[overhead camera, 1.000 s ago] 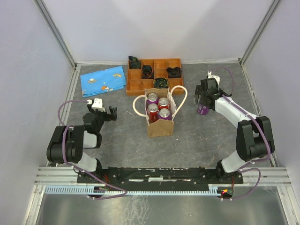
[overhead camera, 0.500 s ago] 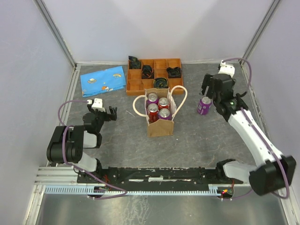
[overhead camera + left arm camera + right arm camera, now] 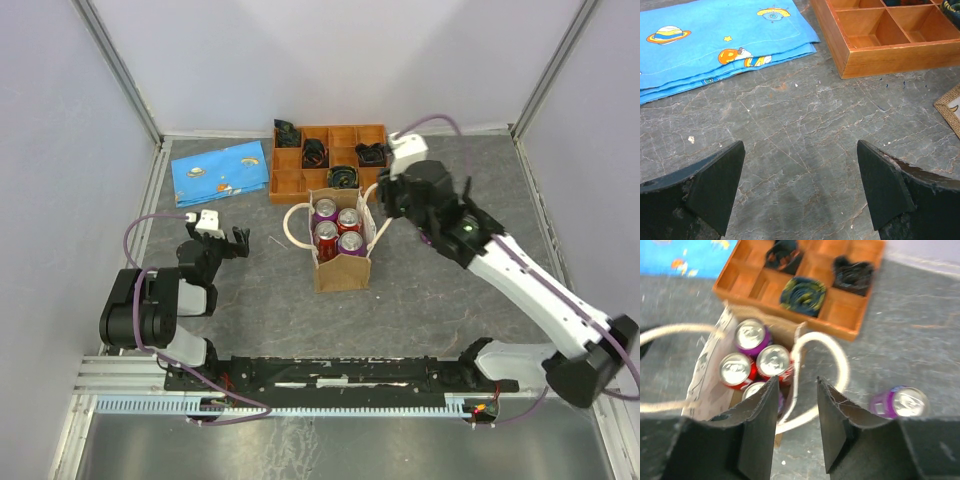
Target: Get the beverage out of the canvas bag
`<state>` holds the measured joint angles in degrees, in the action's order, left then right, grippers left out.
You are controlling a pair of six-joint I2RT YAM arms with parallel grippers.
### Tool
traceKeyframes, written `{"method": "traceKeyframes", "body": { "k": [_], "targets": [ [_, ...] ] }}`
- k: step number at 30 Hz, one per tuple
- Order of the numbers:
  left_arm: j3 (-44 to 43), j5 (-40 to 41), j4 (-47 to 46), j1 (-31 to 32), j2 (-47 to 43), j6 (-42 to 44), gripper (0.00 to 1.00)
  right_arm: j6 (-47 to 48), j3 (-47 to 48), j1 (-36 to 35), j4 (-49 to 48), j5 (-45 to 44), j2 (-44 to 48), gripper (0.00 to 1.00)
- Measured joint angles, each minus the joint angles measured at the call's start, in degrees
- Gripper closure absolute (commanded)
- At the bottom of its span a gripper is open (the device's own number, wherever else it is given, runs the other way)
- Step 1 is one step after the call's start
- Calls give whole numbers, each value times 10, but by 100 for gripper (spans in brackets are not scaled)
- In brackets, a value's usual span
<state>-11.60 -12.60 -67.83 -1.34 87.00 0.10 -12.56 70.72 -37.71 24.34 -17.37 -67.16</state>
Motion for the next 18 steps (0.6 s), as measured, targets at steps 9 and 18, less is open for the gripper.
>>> {"method": "traceKeyframes", "body": {
  "k": [9,18],
  "targets": [
    [0,0,0,0,0,0,1,34,23,-88,38,7,-166,21],
    [0,0,0,0,0,0,1,33,23,-89,66,33,-225,1]
  ]
}}
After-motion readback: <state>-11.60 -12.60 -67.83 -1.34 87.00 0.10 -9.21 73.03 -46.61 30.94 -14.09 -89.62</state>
